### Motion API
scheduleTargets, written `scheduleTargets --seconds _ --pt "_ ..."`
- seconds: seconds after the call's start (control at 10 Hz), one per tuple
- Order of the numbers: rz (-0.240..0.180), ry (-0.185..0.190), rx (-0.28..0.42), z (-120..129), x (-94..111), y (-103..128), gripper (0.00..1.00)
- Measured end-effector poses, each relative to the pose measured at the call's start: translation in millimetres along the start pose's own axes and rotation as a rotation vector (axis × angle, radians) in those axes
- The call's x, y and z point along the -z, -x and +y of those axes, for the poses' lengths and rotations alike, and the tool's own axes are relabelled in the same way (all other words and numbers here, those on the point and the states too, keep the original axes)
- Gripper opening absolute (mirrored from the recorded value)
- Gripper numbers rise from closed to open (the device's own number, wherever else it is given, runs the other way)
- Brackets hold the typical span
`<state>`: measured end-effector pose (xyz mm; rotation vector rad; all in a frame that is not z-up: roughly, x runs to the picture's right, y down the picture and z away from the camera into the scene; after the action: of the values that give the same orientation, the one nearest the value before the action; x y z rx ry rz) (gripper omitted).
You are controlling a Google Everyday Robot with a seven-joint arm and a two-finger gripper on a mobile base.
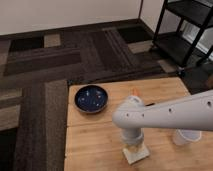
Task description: Wipe the white sponge on the table
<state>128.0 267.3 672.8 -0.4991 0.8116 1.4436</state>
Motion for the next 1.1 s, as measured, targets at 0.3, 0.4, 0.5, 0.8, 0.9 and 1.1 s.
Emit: scheduleTargets --seconds 0.3,0.4,0.5,0.8,0.9,1.1 --pt "0.014 -0.001 -0.007 -4 -1 -12 0.0" --pt "0.019 -0.001 -0.009 -5 -3 -15 0.0" --pt "0.027 0.007 -0.008 -2 -7 -18 0.0" --pt "0.035 0.043 -0.011 1 -20 -15 0.0" --pt "0.035 0.053 -0.011 1 -24 -13 0.0" --pt "0.013 0.06 -0.009 -5 -24 0 0.0"
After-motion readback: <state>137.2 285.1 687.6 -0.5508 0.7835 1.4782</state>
